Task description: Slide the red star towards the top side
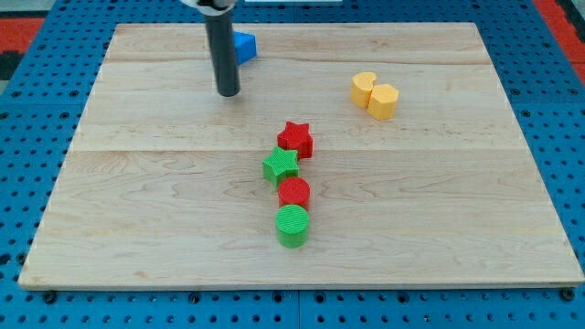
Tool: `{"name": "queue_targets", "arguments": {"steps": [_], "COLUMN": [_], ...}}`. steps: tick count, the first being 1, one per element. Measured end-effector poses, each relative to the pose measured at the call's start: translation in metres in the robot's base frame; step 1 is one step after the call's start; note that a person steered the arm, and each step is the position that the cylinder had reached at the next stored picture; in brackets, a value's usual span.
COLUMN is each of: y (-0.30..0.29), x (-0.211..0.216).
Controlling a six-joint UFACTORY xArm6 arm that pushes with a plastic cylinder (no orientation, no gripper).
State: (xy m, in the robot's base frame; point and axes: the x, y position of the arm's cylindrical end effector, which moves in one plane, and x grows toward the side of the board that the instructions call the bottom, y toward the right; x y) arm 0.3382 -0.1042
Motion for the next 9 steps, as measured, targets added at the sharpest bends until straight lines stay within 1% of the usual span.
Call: {"name": "queue_targets", "arguments": {"steps": [2, 3, 4, 5, 6, 7, 8, 9], "y": [-0.008, 0.007, 0.077, 0.150, 0.162, 0.090, 0.031, 0.056], "x": [0.000, 0.016, 0.045, 0.049, 0.090, 0.090, 0.092, 0.124]}}
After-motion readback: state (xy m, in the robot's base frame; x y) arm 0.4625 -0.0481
